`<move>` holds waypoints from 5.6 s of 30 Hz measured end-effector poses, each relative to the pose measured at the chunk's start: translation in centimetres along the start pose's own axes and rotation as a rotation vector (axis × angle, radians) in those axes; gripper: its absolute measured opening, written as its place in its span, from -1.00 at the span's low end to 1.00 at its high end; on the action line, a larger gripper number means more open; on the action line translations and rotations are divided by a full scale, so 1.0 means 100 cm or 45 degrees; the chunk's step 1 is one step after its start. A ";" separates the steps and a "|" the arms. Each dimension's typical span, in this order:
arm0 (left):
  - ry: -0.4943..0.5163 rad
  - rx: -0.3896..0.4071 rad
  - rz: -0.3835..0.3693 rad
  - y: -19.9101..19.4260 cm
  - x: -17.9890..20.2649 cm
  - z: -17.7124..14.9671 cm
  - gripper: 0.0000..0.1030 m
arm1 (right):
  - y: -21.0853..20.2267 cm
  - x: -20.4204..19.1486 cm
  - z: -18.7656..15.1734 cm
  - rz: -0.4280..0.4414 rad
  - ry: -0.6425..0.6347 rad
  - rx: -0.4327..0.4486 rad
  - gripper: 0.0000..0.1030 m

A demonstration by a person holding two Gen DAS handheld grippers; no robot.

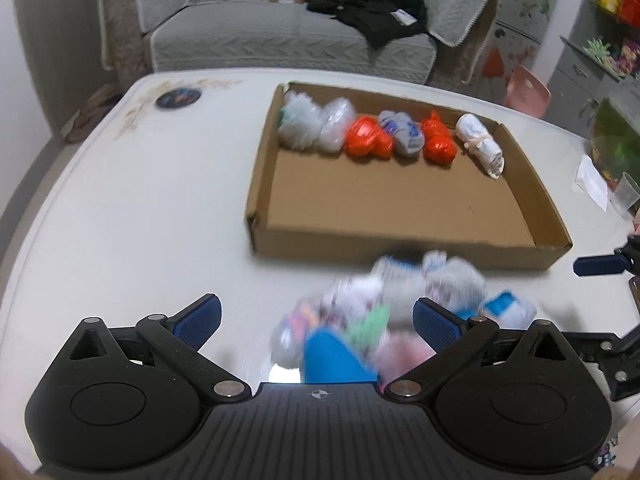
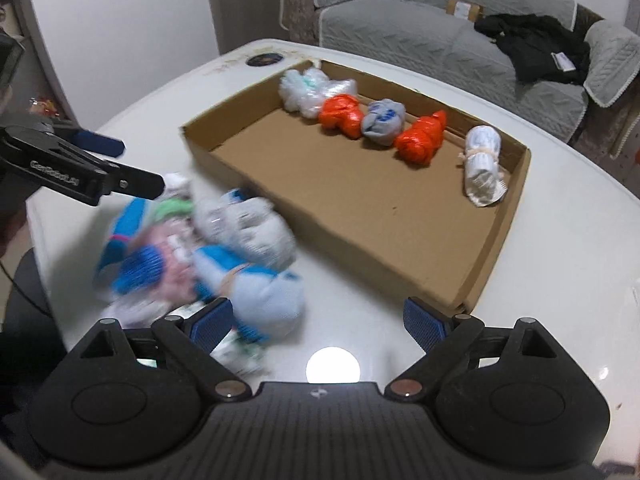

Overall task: Organize objects
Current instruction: 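Move both grippers toward the pile of sock bundles beside the tray, then grasp the blue sock bundle with left gripper while right grasps lilac bundle, then carry blue and lilac bundles into the tray and open both grippers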

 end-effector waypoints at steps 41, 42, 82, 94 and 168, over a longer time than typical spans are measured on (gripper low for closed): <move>0.090 -0.108 0.157 0.031 -0.019 -0.043 0.99 | 0.026 -0.025 -0.069 -0.007 0.065 -0.049 0.22; 0.109 -0.114 0.164 0.034 -0.017 -0.042 0.99 | 0.026 -0.025 -0.069 -0.014 0.063 -0.050 0.20; 0.110 0.085 0.017 -0.048 -0.030 0.019 0.06 | -0.045 0.033 -0.024 -0.054 0.039 0.148 -0.52; 0.154 0.095 -0.025 -0.010 0.018 0.116 0.06 | -0.026 0.045 0.084 0.027 -0.027 0.202 -0.52; 0.136 -0.072 0.237 0.090 0.019 0.120 0.72 | 0.116 0.037 0.164 0.111 0.037 -0.147 -0.30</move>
Point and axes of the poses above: each gripper's, at about its wrist camera, not at the fingertips, and y roughly the way its jaws point, x to its right, z to its top, the point moved 5 cm from there along y, roughly the way its jaws point, and after that the axes turned 8 degrees about -x, right-handed, at the moved point
